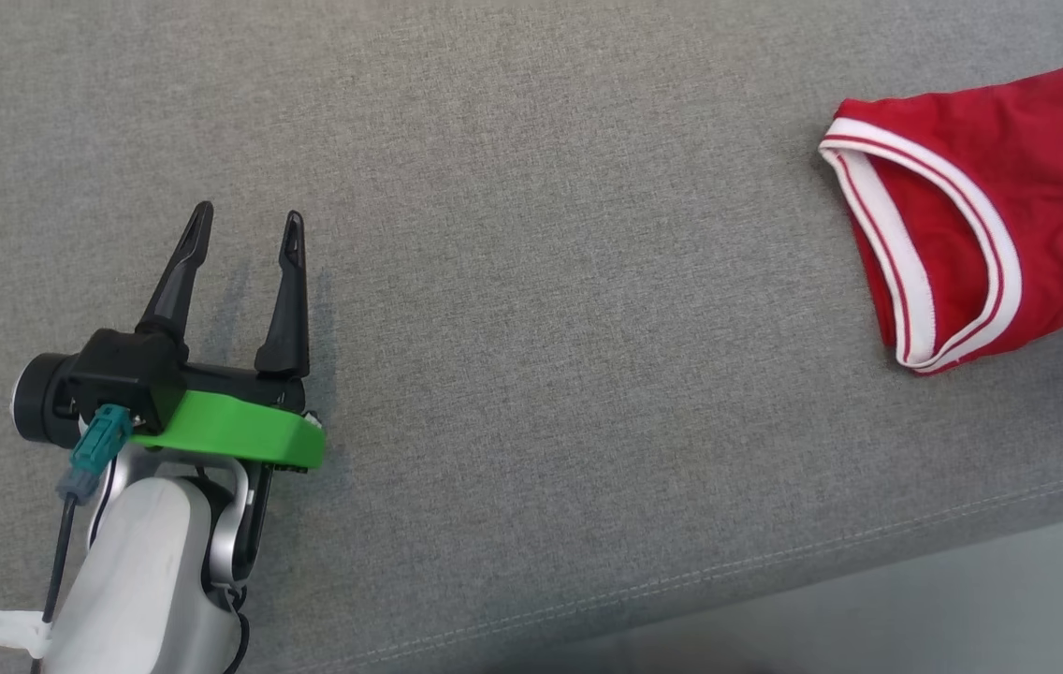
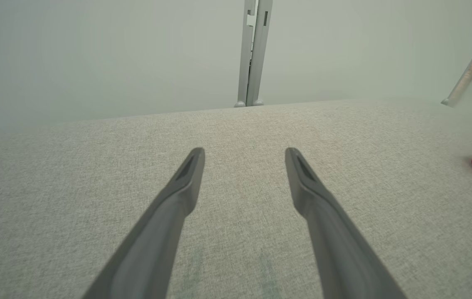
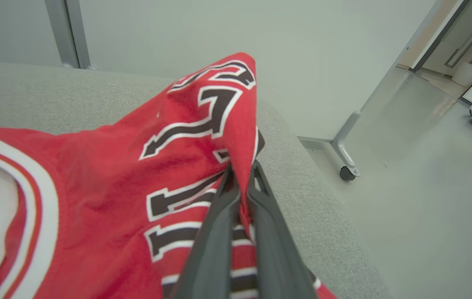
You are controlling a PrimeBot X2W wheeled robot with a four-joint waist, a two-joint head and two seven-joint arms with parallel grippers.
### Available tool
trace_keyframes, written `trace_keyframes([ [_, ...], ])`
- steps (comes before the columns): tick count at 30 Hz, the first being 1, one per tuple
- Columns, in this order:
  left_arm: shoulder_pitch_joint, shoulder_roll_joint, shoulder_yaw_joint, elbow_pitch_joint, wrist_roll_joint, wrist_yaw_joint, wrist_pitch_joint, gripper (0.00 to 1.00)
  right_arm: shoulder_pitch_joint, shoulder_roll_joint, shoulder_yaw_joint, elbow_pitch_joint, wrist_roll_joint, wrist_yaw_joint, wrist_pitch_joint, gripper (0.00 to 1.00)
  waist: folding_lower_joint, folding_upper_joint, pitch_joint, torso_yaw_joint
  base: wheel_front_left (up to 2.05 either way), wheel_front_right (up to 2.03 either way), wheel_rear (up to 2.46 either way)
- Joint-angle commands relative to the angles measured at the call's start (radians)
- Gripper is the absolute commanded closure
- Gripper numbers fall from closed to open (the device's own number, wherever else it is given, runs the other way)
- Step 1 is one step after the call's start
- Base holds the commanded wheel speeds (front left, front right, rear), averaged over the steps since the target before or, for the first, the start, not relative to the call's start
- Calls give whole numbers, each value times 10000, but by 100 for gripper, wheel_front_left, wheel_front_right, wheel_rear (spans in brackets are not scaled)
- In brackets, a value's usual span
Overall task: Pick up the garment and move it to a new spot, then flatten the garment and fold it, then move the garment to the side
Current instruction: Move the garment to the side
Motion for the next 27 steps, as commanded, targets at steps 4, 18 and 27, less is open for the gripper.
trace_keyframes([
  [4,-129,111,-30,-134,46,65,47,0,-546,-469,-477,856,94,-20,-127,100,-1,-1,174,117,0,0,0],
  [18,-111,190,-185,-428,37,157,189,0,-1496,-42,-1684,1213,-515,-18,-202,0,-1,-1,111,221,0,0,0],
  [27,210,99,-177,-268,-155,243,-2,0,-358,1713,-575,-1908,-178,-17,-201,0,-1,-1,-548,535,0,0,0],
])
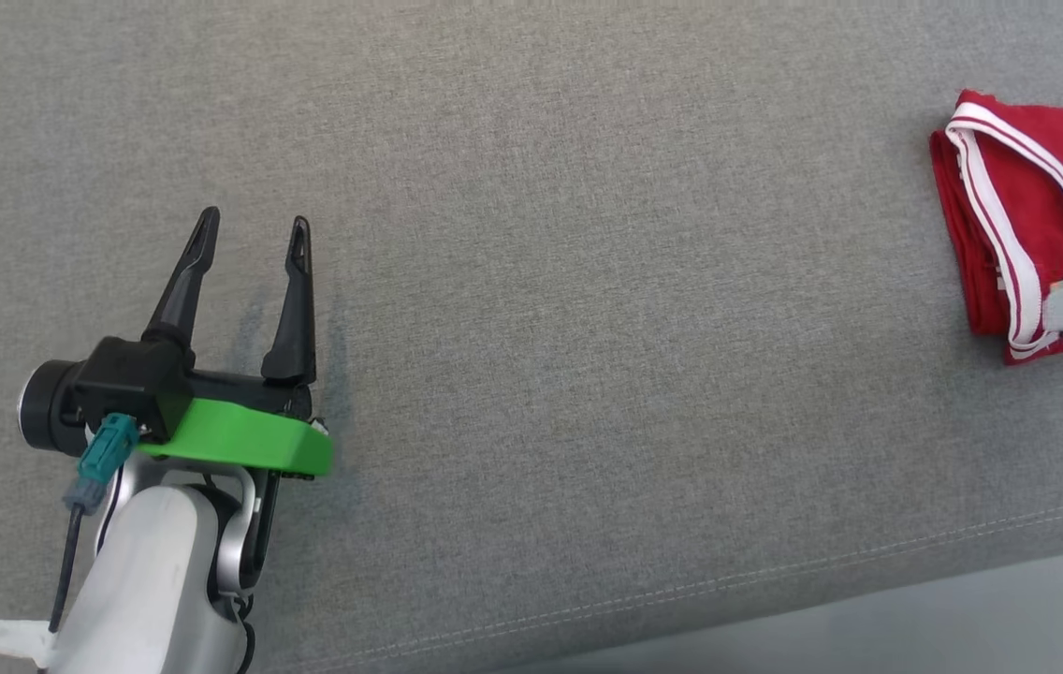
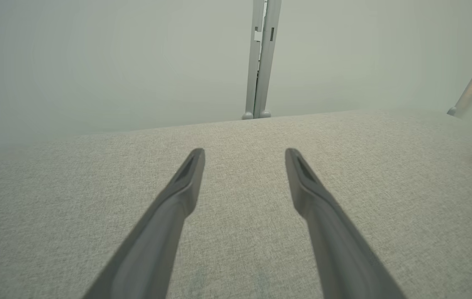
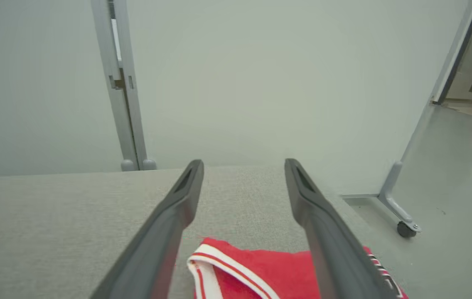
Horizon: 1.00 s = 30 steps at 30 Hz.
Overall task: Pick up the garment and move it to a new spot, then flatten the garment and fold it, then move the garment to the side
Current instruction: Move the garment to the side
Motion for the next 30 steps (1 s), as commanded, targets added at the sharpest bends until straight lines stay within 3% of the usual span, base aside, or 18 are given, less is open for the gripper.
trace_keyframes([
  [1,141,-35,18,35,-85,49,-95,0,338,161,167,-356,84,-16,-40,0,0,-1,-295,285,0,0,0],
  [10,628,-317,105,228,-284,211,-425,0,2006,1237,1679,-2006,-137,-15,-37,0,0,-1,-1112,1253,0,0,0],
  [17,993,-459,53,329,-357,188,-535,0,3001,1782,1774,-2317,-397,-15,78,0,0,-1,-1735,1824,0,0,0],
  [30,1895,-395,-121,498,-444,323,-534,0,4691,2208,2083,-2661,-684,-15,594,0,0,-1,-2957,1832,0,0,0],
])
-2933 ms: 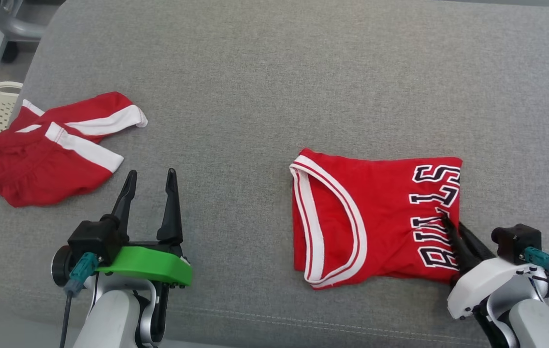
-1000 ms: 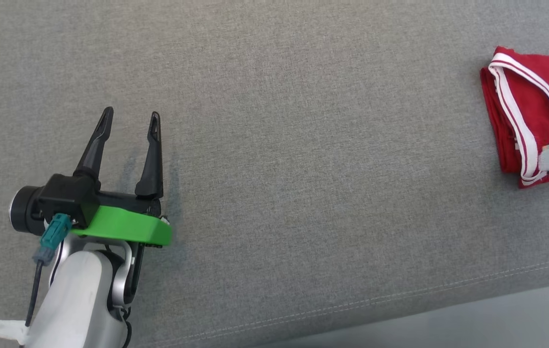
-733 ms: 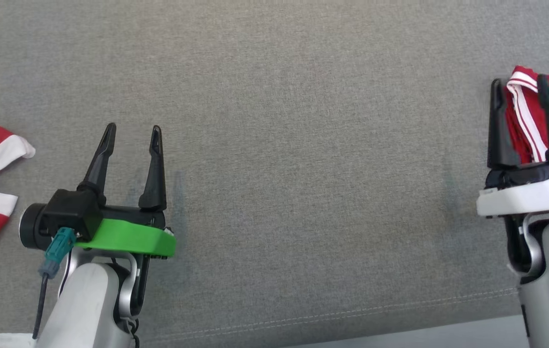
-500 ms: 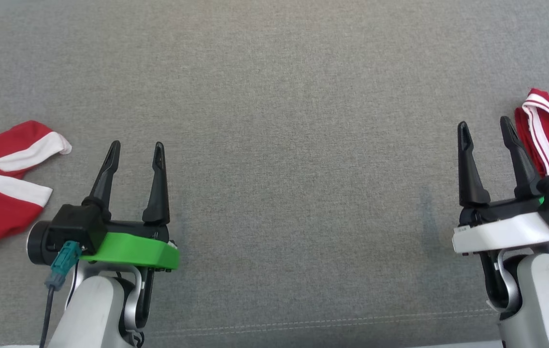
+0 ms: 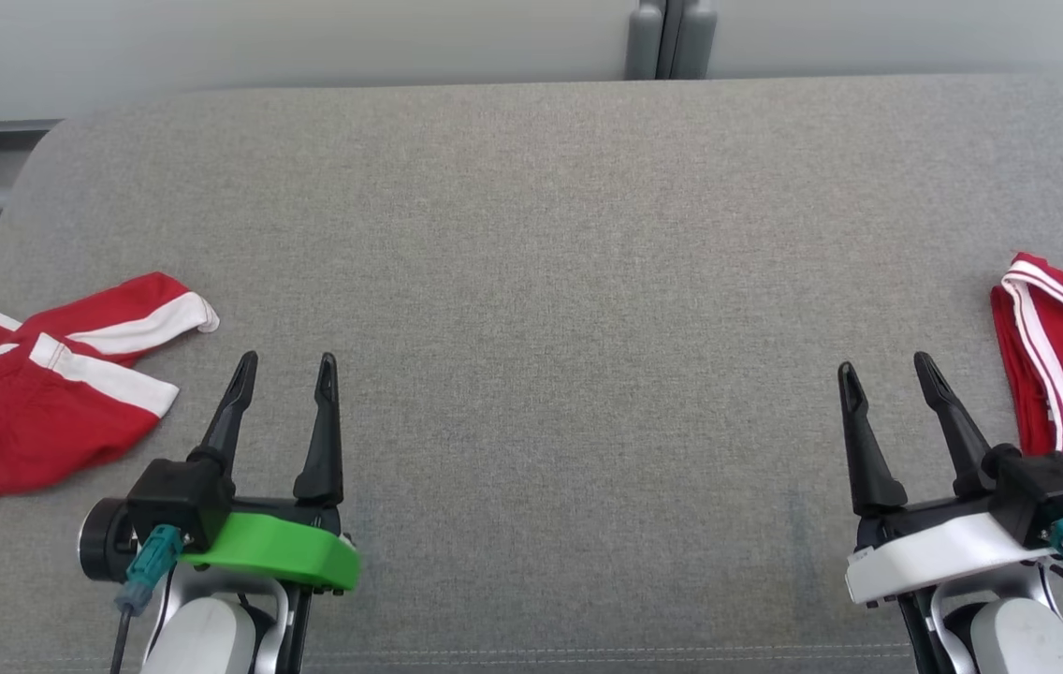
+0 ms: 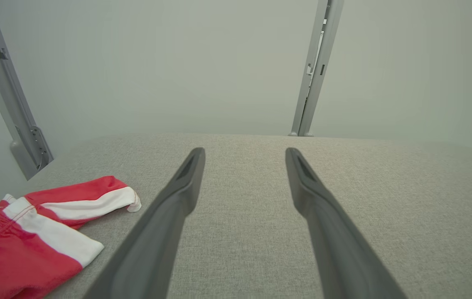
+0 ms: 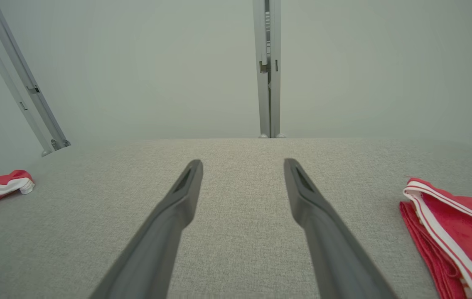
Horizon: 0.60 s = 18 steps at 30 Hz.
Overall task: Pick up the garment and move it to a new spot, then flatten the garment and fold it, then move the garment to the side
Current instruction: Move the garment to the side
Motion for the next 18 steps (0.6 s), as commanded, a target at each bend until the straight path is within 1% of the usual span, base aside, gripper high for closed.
trace_keyframes([
  [1,213,70,-5,46,-60,106,4,0,265,38,-5,-122,-24,-15,92,0,1,0,-432,-38,0,0,0],
  [8,567,174,-95,230,-183,90,196,0,963,122,-160,-552,-5,-15,405,0,1,0,-913,-180,0,0,0],
  [18,768,264,-2,448,-374,199,238,0,1394,163,-474,-912,-2,-15,648,0,1,0,-1223,-302,0,0,0],
])
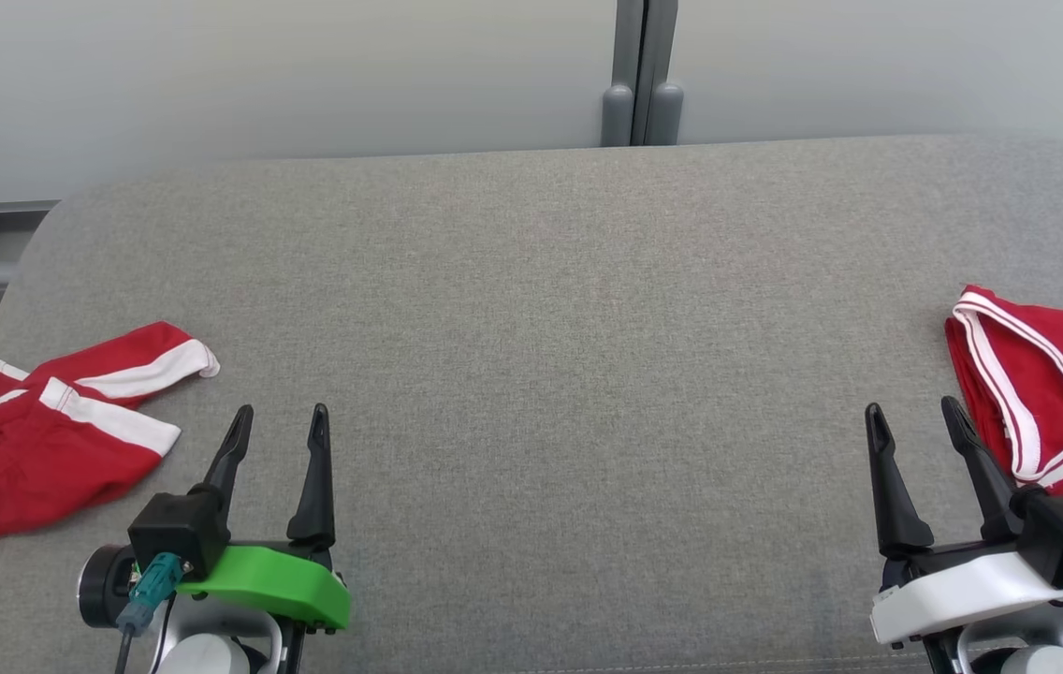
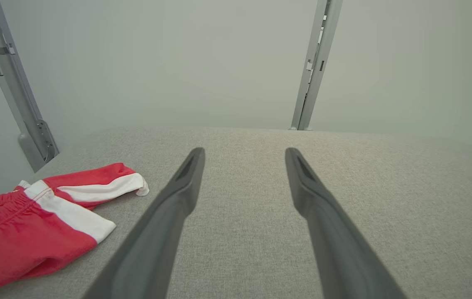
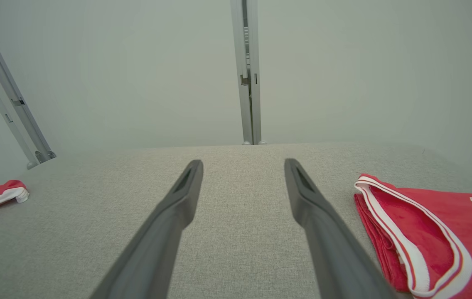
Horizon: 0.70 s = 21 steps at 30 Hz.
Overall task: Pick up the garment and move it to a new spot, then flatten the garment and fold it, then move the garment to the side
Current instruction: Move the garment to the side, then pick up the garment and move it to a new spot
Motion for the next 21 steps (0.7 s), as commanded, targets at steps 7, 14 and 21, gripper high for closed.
trace_keyframes([
  [7,123,141,57,14,-121,151,0,0,201,8,-54,-120,52,-15,125,0,1,0,-99,-78,0,0,0],
  [14,159,168,2,-7,-135,199,30,0,183,8,-17,-61,190,-15,76,0,1,0,-151,-152,0,0,0],
  [21,157,181,-36,-23,-152,237,19,0,147,8,18,-52,241,-15,111,0,1,0,-158,-195,0,0,0],
])
